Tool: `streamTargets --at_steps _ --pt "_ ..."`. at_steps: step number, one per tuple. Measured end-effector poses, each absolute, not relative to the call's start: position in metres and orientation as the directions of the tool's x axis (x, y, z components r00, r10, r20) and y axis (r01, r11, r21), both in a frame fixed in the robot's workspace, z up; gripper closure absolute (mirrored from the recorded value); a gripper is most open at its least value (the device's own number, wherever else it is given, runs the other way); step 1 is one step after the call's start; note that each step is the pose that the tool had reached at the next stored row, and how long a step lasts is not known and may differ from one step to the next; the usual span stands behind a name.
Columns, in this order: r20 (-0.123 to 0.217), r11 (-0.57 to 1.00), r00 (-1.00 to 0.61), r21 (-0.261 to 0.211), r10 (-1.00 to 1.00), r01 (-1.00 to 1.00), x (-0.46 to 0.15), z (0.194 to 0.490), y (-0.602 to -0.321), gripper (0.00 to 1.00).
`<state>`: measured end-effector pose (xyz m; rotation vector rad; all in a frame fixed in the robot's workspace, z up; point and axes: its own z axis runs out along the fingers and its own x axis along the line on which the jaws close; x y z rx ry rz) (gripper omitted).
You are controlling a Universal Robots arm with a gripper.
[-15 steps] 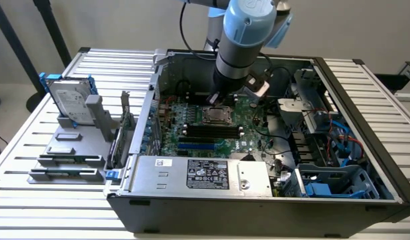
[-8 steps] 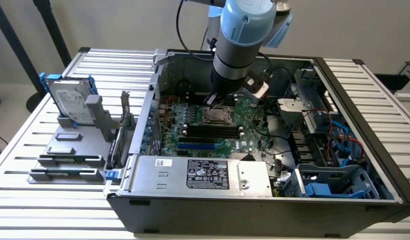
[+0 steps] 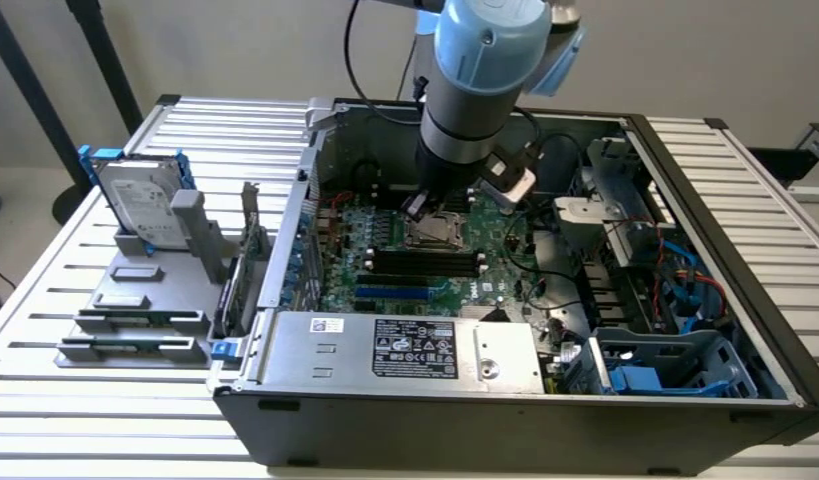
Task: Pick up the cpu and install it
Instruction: 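Install the first cpu locking lever, then install the second cpu locking lever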
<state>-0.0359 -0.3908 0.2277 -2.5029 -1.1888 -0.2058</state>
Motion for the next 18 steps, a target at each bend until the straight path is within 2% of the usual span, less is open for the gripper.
streamTargets --at_steps 18 --pt "0.271 -0.581 0.640 -0.272 0.719 0.767 -0.054 0.241 -0.425 0.89"
